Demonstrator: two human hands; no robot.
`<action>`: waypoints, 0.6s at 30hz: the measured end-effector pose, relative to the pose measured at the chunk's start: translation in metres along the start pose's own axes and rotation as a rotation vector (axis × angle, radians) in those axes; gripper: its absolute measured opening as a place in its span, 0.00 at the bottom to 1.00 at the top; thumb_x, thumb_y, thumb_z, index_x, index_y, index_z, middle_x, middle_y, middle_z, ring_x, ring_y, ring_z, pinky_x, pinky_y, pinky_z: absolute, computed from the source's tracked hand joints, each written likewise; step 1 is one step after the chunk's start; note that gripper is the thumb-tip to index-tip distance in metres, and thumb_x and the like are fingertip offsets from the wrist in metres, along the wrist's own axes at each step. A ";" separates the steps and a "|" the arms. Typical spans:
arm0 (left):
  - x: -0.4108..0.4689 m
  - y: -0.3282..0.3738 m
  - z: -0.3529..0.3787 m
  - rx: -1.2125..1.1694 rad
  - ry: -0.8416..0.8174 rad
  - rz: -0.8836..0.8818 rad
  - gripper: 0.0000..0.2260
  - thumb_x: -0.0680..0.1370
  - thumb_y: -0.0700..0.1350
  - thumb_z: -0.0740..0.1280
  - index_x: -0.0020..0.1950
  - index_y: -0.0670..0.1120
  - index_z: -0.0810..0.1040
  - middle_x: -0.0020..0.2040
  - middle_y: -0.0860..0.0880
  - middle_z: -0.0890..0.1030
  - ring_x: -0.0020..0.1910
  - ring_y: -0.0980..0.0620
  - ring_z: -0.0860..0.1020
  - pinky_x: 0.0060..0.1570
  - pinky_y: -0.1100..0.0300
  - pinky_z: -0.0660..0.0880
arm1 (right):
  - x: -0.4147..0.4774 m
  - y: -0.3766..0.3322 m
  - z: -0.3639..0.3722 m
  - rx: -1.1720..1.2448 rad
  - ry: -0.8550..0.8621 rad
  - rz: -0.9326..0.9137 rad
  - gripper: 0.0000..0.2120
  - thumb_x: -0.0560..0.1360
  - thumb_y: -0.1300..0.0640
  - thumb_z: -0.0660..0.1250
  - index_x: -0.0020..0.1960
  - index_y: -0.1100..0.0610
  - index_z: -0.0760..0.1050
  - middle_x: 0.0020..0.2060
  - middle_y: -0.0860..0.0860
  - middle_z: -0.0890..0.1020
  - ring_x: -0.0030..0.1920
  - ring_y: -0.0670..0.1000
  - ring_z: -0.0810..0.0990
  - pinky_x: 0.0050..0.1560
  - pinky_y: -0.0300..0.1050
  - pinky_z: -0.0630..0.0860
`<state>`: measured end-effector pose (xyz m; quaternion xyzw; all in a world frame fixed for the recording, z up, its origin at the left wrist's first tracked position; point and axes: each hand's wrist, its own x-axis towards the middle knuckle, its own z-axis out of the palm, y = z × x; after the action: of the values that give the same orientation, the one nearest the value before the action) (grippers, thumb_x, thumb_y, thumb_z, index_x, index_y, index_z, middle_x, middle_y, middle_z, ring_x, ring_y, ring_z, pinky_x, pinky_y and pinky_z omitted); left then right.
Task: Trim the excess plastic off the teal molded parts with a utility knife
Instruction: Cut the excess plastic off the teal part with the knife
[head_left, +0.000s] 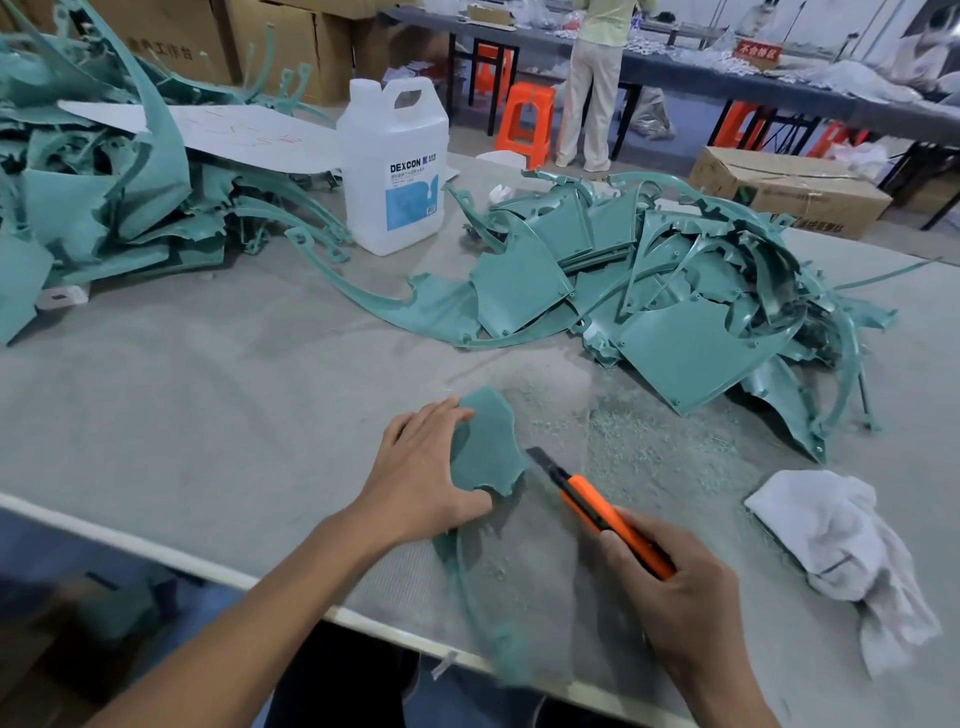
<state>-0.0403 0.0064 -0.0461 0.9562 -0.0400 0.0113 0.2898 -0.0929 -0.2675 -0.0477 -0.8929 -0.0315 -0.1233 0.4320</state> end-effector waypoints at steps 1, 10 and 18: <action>0.001 -0.001 -0.003 -0.005 -0.039 0.000 0.44 0.60 0.65 0.65 0.75 0.56 0.59 0.79 0.55 0.58 0.76 0.62 0.52 0.77 0.55 0.43 | 0.001 -0.001 -0.001 -0.003 0.015 0.006 0.16 0.68 0.49 0.78 0.49 0.32 0.80 0.39 0.39 0.83 0.42 0.42 0.81 0.42 0.33 0.74; 0.004 -0.004 -0.013 -0.002 -0.124 -0.044 0.45 0.61 0.67 0.63 0.77 0.58 0.57 0.79 0.52 0.54 0.78 0.52 0.47 0.76 0.52 0.49 | 0.001 -0.005 -0.002 0.006 -0.046 0.034 0.17 0.67 0.56 0.80 0.49 0.37 0.83 0.43 0.33 0.82 0.45 0.41 0.81 0.43 0.29 0.73; -0.026 0.024 -0.035 -0.646 -0.053 -0.060 0.35 0.63 0.57 0.75 0.68 0.66 0.67 0.62 0.59 0.74 0.59 0.54 0.77 0.51 0.57 0.78 | -0.002 -0.019 -0.015 0.501 0.071 0.187 0.10 0.71 0.57 0.74 0.50 0.45 0.85 0.35 0.55 0.85 0.28 0.50 0.78 0.29 0.39 0.75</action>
<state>-0.0680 0.0080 -0.0045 0.8155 -0.0208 -0.0354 0.5773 -0.1005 -0.2675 -0.0245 -0.7521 0.0367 -0.1028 0.6500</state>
